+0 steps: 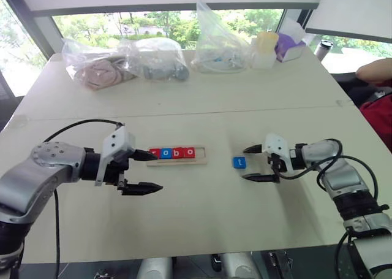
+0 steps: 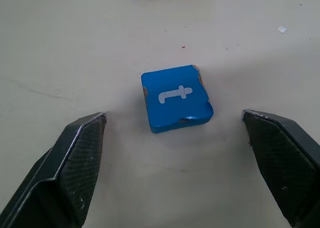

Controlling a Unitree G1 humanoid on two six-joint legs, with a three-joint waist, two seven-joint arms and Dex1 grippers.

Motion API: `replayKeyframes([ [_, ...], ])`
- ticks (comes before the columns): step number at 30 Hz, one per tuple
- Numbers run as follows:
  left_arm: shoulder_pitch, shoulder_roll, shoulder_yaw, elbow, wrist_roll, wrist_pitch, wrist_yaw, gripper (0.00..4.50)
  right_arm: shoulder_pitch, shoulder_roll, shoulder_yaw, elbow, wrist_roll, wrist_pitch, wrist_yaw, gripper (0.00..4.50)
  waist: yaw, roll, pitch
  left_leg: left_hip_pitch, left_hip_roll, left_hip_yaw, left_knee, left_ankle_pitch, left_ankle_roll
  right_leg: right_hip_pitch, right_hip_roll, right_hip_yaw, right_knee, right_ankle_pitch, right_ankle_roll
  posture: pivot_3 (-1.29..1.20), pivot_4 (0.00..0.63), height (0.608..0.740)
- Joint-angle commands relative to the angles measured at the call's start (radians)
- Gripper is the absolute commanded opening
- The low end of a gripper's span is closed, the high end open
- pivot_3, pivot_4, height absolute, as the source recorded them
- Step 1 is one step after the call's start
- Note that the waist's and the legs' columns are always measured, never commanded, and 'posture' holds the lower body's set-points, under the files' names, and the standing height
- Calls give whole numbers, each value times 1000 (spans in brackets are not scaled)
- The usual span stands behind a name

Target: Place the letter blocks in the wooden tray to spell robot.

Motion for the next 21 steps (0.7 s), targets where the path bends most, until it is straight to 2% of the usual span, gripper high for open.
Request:
replayKeyframes([
  [1,-8,6,25,2,8,-20,1,4500,-22,17,-2,19,-3,-27,-3,3209,-2,0,0,0,0,0,0,0,0,0,0,0,0,0,0,0,150,740],
  [4,-2,14,24,12,19,-30,-6,4500,-31,22,-5,13,1,-18,-4,1690,-2,0,0,0,0,0,0,0,0,0,0,0,0,0,0,0,150,740],
  [5,1,17,26,16,22,-33,-9,4500,-32,22,-7,6,6,-10,-3,1288,-2,0,0,0,0,0,0,0,0,0,0,0,0,0,0,0,150,740],
  [6,5,21,29,21,26,-36,-13,4500,-36,26,-13,-9,13,3,-11,1119,-1,0,0,0,0,0,0,0,0,0,0,0,0,0,0,0,150,740],
  [11,18,8,42,58,25,-39,-3,4500,-104,82,-29,-104,89,173,-40,1119,-5,1,0,0,0,0,0,0,0,0,0,0,1,1,0,0,150,740],
  [14,43,22,24,71,63,-66,-8,4500,-176,112,36,-117,33,221,-50,1119,-4,1,0,0,0,0,0,0,0,-1,0,0,2,1,0,0,150,740],
  [17,44,10,36,65,56,-59,8,4500,-284,167,120,-30,-65,224,-90,1119,-2,1,0,0,0,-1,0,0,0,-1,0,0,2,1,0,0,150,740],
  [21,61,3,60,50,50,-56,31,4500,-381,229,196,109,-129,157,-60,1119,2,1,0,-1,0,-1,0,0,0,-1,0,0,2,1,0,0,150,740],
])
